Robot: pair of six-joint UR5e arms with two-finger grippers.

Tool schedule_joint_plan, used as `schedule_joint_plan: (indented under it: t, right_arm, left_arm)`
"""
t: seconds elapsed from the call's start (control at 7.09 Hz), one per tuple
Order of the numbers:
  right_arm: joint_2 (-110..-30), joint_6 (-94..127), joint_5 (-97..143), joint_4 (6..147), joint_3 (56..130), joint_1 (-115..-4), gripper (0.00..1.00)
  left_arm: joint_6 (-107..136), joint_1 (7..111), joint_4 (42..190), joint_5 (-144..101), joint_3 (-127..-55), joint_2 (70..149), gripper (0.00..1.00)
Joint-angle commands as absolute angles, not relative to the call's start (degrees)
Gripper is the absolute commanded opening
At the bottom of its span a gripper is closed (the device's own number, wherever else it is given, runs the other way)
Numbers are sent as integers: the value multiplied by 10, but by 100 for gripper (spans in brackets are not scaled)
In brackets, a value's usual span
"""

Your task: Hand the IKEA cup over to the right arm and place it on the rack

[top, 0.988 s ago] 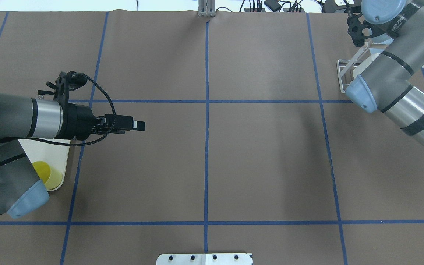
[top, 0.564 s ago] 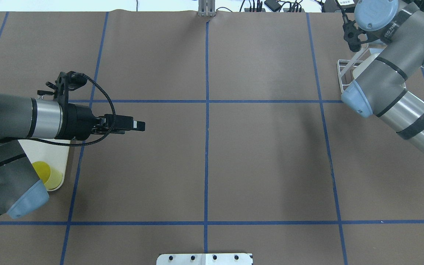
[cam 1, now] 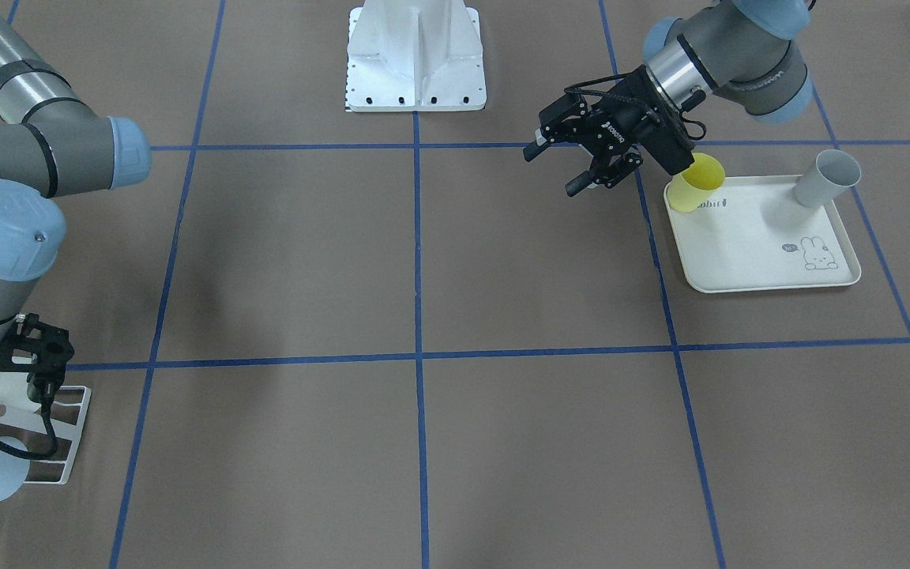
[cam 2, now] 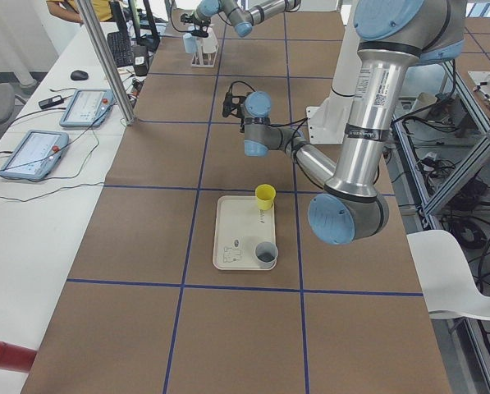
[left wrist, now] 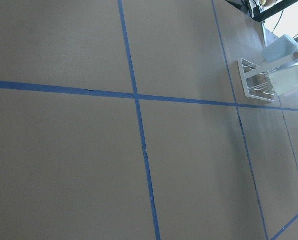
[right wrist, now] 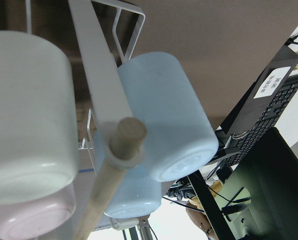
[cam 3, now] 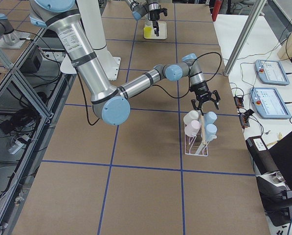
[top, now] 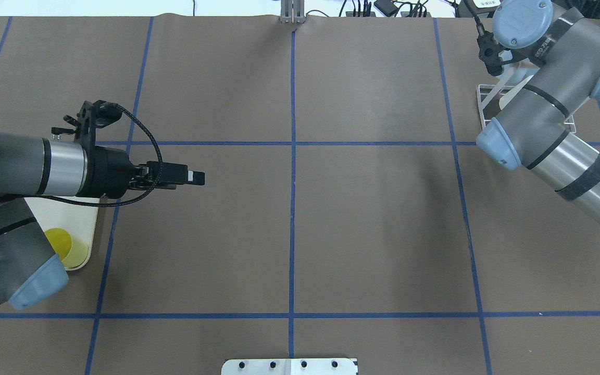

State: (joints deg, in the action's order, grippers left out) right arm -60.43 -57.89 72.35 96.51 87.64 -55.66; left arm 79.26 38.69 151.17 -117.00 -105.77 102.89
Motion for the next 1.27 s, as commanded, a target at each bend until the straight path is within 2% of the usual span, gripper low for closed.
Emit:
schedule_joint_plan:
  t: [0.0,0.14,0.42,0.71,1.13]
  right_arm:
    - [-599,-565,728,967,910,-556,99]
    - [-600,-523,749,967,935,-557,99]
    - [-610,-401,812,968,981,-555,99]
    - [-634,-182,906,966,1058,-528,99]
    - [-627,67,908,965,1148,-434,99]
  left_arm:
    - [788,390,1511,-1179,-1083,1000,100]
    - [744,401,1509,-1179,-1110,954,100]
    - [594,446,1510,-1173,-1119,850,100]
    - [492,485,1512,-1169,-1121,766,100]
    - [472,457,1514,-1086,-1115,723,100]
